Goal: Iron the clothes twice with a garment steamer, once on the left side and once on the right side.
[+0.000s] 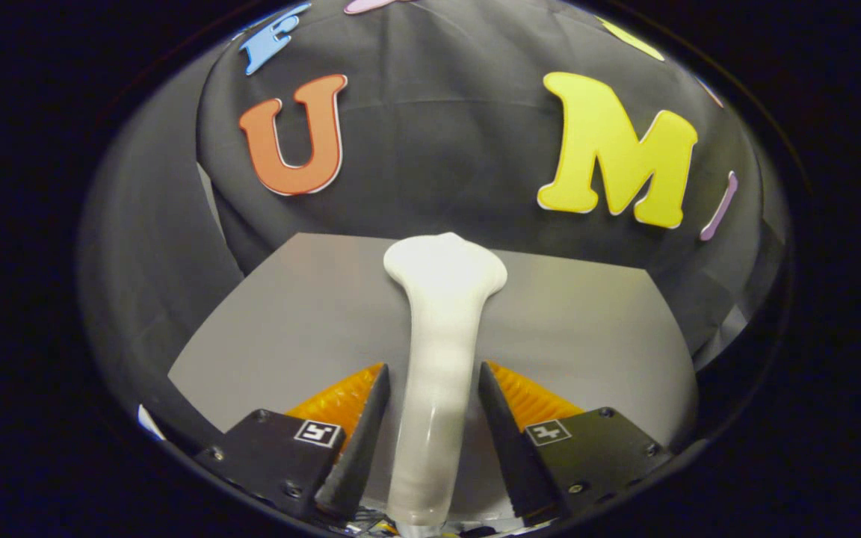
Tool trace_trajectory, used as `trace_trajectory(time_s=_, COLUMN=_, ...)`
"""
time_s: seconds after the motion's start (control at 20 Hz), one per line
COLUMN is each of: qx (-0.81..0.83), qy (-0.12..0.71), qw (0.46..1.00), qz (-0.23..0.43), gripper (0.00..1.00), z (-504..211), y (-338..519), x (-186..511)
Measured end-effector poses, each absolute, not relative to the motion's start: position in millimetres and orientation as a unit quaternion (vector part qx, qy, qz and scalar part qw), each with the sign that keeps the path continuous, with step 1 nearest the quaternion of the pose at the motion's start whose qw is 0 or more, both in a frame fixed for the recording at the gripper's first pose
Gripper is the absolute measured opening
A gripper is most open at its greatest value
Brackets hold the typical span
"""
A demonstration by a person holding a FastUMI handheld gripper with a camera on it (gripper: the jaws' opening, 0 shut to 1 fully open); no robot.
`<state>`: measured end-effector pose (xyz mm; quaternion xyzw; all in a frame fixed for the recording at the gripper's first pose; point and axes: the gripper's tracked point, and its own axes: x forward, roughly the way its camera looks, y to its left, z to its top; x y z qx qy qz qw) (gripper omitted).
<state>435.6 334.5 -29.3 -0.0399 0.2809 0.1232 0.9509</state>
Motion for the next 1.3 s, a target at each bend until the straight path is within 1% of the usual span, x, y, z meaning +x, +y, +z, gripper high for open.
trace_trajectory(time_s=0.05, qx=-0.037, qy=0.283, qw=0.952, qz=0.113, gripper=0.70, z=-32, y=332, x=439)
trace_trajectory(time_s=0.1, qx=-0.027, qy=0.286, qw=0.952, qz=0.105, gripper=0.67, z=-31, y=331, x=439)
trace_trajectory(time_s=0.15, qx=-0.023, qy=0.291, qw=0.951, qz=0.099, gripper=0.55, z=-31, y=332, x=441)
trace_trajectory(time_s=0.3, qx=-0.034, qy=0.291, qw=0.950, qz=0.107, gripper=0.53, z=-30, y=333, x=438)
trace_trajectory(time_s=0.35, qx=-0.031, qy=0.290, qw=0.950, qz=0.113, gripper=0.51, z=-32, y=335, x=438)
trace_trajectory(time_s=0.5, qx=0.005, qy=0.289, qw=0.949, qz=0.128, gripper=0.40, z=-30, y=336, x=438)
trace_trajectory(time_s=0.55, qx=0.011, qy=0.293, qw=0.946, qz=0.138, gripper=0.38, z=-28, y=335, x=435)
trace_trajectory(time_s=0.85, qx=0.042, qy=0.266, qw=0.949, qz=0.166, gripper=0.36, z=-11, y=318, x=396)
trace_trajectory(time_s=1.05, qx=0.068, qy=0.212, qw=0.956, qz=0.191, gripper=0.36, z=20, y=300, x=355)
trace_trajectory(time_s=1.3, qx=0.082, qy=0.146, qw=0.964, qz=0.206, gripper=0.36, z=67, y=263, x=294)
